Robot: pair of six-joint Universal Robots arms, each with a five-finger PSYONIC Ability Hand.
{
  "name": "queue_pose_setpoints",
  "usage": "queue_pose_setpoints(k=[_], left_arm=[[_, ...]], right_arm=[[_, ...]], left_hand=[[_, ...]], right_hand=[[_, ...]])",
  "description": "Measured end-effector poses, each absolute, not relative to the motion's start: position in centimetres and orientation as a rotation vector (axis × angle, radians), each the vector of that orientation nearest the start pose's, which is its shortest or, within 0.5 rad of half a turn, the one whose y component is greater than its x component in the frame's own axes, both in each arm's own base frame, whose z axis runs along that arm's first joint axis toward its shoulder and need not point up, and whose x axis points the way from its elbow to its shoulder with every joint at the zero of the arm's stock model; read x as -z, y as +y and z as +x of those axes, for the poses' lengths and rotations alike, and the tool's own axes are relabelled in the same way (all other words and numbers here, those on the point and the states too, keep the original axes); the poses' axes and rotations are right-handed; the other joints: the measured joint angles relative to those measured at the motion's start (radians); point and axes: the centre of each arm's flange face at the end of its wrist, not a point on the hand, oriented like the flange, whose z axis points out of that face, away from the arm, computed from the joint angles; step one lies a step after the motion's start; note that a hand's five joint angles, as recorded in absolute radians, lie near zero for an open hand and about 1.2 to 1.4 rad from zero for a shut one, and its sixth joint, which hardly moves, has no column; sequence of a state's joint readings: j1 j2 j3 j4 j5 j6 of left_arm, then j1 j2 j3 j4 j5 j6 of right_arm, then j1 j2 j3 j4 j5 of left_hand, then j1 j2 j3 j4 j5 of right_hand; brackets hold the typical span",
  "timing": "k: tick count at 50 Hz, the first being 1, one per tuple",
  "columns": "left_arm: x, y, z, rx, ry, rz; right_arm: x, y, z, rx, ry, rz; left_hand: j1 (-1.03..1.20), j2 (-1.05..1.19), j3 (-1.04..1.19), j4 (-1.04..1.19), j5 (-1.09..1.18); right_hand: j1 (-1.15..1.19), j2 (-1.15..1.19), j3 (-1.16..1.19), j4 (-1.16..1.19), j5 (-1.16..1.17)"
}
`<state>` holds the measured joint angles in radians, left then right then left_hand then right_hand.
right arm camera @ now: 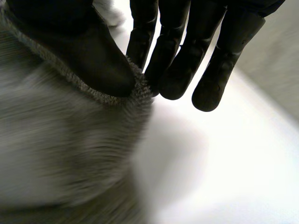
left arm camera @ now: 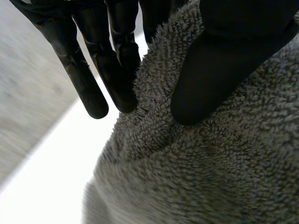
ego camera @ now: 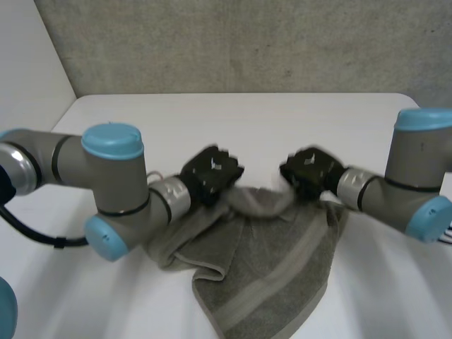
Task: Fold the towel.
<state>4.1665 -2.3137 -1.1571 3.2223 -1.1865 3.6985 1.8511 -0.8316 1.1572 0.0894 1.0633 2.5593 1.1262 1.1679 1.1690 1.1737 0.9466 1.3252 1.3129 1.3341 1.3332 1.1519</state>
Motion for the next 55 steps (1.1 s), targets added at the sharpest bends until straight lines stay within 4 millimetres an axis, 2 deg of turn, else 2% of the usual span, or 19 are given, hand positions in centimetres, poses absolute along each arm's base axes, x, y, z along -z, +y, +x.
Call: queue_pose_setpoints(k=[3,5,7,8,11,13,16,19,22,24,27,31,34,36,37,39,46,50,55], left_arm=[[-18.8,-30.0,-37.2,2.282,1.900,1.607],[-22.0,-31.7,-37.6,2.439,1.728,1.420],[-26.3,-33.2,-37.5,2.608,1.521,1.161],[-27.5,-33.5,-37.4,2.649,1.465,1.089],[-35.0,-33.8,-36.0,2.861,1.126,0.671],[-37.8,-33.4,-35.1,2.924,0.996,0.514],[-39.7,-32.5,-34.4,2.970,0.894,0.408],[-38.9,-32.0,-34.4,2.967,0.912,0.437],[-36.0,-31.9,-34.8,2.922,1.016,0.549],[-32.7,-31.9,-35.1,2.859,1.136,0.661],[-29.4,-31.9,-35.1,2.787,1.253,0.754],[-23.7,-31.6,-34.8,2.636,1.455,0.893],[-21.3,-31.4,-34.5,2.554,1.543,0.946],[-19.4,-31.1,-34.0,2.475,1.618,0.990],[-18.9,-31.0,-33.9,2.452,1.637,1.002],[-17.7,-30.8,-33.4,2.387,1.690,1.036],[-14.7,-29.5,-32.3,2.188,1.819,1.152],[-13.8,-28.9,-32.0,2.115,1.850,1.201],[-14.1,-28.3,-31.8,2.081,1.850,1.226]], right_arm=[[-18.7,-36.3,28.2,1.846,1.924,-1.231],[-22.5,-37.8,28.0,2.073,1.830,-1.097],[-26.8,-38.7,27.6,2.302,1.689,-0.948],[-28.3,-38.8,27.4,2.370,1.635,-0.897],[-34.9,-38.0,26.4,2.635,1.357,-0.663],[-37.3,-37.2,25.8,2.706,1.253,-0.580],[-38.9,-35.9,25.5,2.720,1.188,-0.550],[-38.2,-35.2,25.8,2.654,1.229,-0.610],[-35.8,-35.0,26.3,2.537,1.333,-0.708],[-33.4,-34.9,26.6,2.438,1.428,-0.775],[-31.3,-35.0,26.9,2.352,1.515,-0.819],[-26.2,-34.9,27.3,2.164,1.707,-0.895],[-23.7,-34.6,27.7,2.072,1.791,-0.946],[-21.4,-34.0,28.3,1.983,1.863,-1.014],[-20.9,-33.9,28.4,1.966,1.876,-1.030],[-19.3,-33.4,28.8,1.905,1.923,-1.090],[-16.3,-32.2,29.0,1.768,2.021,-1.188],[-15.7,-31.8,28.9,1.724,2.051,-1.190],[-15.5,-31.3,28.8,1.693,2.068,-1.179]], left_hand=[[0.006,0.023,0.027,0.026,0.009],[0.006,0.031,0.036,0.036,0.009],[0.006,0.036,0.041,0.039,0.009],[0.006,0.038,0.043,0.040,0.009],[0.006,0.044,0.045,0.041,0.009],[0.006,0.046,0.046,0.043,0.009],[0.006,0.046,0.046,0.043,0.009],[0.006,0.046,0.047,0.044,0.009],[0.006,0.047,0.048,0.044,0.009],[0.006,0.048,0.048,0.044,0.009],[0.006,0.048,0.048,0.045,0.009],[0.006,0.048,0.048,0.045,0.009],[0.006,0.048,0.048,0.045,0.009],[0.006,0.048,0.048,0.045,0.009],[0.006,0.048,0.048,0.045,0.009],[0.006,0.048,0.048,0.045,0.009],[0.006,0.048,0.048,0.045,0.009],[0.006,0.048,0.048,0.045,0.009],[0.006,0.048,0.048,0.045,0.009]], right_hand=[[0.000,0.002,0.000,0.000,0.000],[0.000,0.015,0.000,0.000,0.000],[0.000,0.017,0.000,0.000,0.000],[0.000,0.017,0.000,0.000,0.000],[0.000,0.017,0.000,0.000,0.000],[0.011,0.017,0.000,0.000,0.017],[0.026,0.017,0.000,0.000,0.030],[0.027,0.017,0.000,0.000,0.031],[0.027,0.017,0.000,0.000,0.031],[0.027,0.017,0.000,0.000,0.031],[0.027,0.018,0.000,0.000,0.031],[0.027,0.018,0.000,0.000,0.031],[0.027,0.018,0.000,0.000,0.031],[-0.072,-0.070,-0.086,-0.085,-0.074],[-0.127,-0.122,-0.138,-0.137,-0.128],[-0.441,-0.421,-0.432,-0.431,-0.434],[-0.890,-0.871,-0.892,-0.890,-0.920],[-1.039,-1.025,-1.047,-1.054,-1.083],[-1.092,-1.062,-1.087,-1.072,-1.090]])
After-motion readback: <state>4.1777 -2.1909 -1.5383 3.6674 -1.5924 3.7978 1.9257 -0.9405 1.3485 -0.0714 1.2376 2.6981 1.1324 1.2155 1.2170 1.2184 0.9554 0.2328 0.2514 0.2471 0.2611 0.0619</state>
